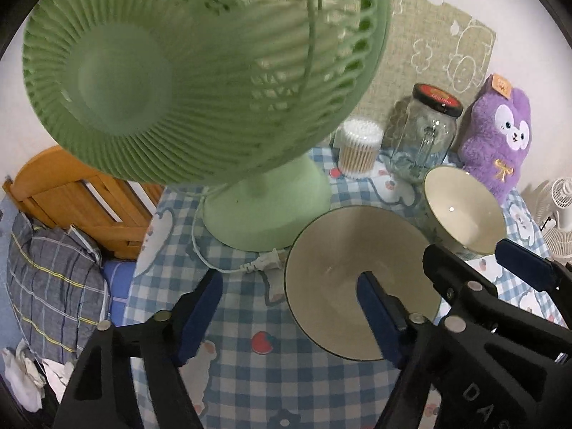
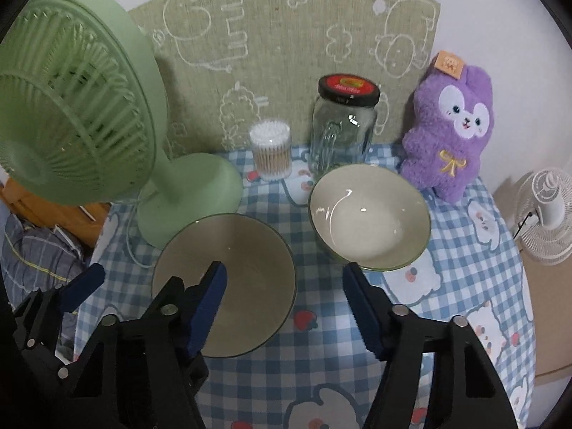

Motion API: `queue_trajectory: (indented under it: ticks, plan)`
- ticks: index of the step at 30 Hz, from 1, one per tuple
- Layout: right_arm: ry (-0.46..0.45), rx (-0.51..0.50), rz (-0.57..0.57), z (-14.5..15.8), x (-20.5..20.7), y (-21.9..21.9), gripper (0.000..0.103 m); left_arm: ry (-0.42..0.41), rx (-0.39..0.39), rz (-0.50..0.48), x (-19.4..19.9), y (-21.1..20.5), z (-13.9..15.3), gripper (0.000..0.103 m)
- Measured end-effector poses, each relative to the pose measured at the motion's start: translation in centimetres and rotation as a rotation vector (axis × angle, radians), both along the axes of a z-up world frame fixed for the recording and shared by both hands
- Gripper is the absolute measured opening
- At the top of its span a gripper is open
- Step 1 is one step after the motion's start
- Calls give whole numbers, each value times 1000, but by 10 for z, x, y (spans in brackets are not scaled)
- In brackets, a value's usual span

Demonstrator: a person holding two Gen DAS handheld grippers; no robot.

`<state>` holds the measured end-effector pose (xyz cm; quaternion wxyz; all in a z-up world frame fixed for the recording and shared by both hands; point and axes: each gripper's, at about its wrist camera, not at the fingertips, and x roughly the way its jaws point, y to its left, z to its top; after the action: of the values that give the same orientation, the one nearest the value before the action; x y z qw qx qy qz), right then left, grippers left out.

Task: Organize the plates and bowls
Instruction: 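Position both grippers at the rim of the cream bowl by the fan, then close both grippers on the rim of the bowl by the fan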

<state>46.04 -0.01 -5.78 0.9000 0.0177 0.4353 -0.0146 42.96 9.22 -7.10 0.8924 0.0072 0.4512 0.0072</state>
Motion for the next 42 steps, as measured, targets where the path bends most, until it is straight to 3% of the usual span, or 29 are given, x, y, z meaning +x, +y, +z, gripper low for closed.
queue_trajectory:
  ticks: [10, 18, 24, 42]
  plan:
    - [47, -6, -7, -30, 20, 5, 50, 42, 2, -11, 18, 3, -27, 52]
    - [50, -19, -13, -39, 26, 7, 26, 45, 6, -2, 23, 4, -35, 29]
    - [45, -44, -15, -40, 28, 7, 21, 41, 7, -11, 26, 2, -37, 13]
    - [66, -21, -46, -44, 23, -1, 15, 63, 49, -20, 26, -2, -33, 10]
